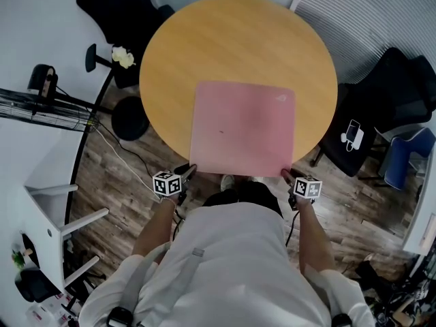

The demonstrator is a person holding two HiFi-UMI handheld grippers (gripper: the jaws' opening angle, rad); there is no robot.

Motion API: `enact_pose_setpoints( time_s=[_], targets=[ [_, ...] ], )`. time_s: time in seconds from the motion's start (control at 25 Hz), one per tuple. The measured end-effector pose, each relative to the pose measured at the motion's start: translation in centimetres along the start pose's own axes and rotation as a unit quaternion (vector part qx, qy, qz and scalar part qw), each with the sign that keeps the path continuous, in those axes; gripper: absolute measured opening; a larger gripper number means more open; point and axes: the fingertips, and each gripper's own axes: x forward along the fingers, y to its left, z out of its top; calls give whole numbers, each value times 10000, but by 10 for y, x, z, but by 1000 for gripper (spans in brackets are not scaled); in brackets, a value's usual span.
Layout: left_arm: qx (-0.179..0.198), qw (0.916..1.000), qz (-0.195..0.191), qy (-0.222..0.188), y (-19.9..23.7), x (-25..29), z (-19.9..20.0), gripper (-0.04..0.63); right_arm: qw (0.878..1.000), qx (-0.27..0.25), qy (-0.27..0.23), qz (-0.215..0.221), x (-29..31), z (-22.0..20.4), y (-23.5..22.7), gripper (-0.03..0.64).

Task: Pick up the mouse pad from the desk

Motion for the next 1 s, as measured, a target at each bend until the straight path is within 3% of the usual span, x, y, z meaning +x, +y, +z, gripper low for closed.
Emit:
enact_pose_setpoints(
  time_s=[0.12,0.2,0.48,1.0],
  targets=[
    [53,10000,-14,-61,-1,-2,3,38,9998,-100,-88,-128,-5,2,-5,48],
    [124,9999,-33,-32,-2,-3,3,25,9996,-193,-105,-157,-7,3,-5,26],
    [227,9997,-25,-71,-5,-7,7,19,9990,-359,-194,-164,-15,7,2,20],
    [311,9976,-209,-577,-21,-18,27,15,9967,-478,-662,-42,-31,24,16,18]
  ],
)
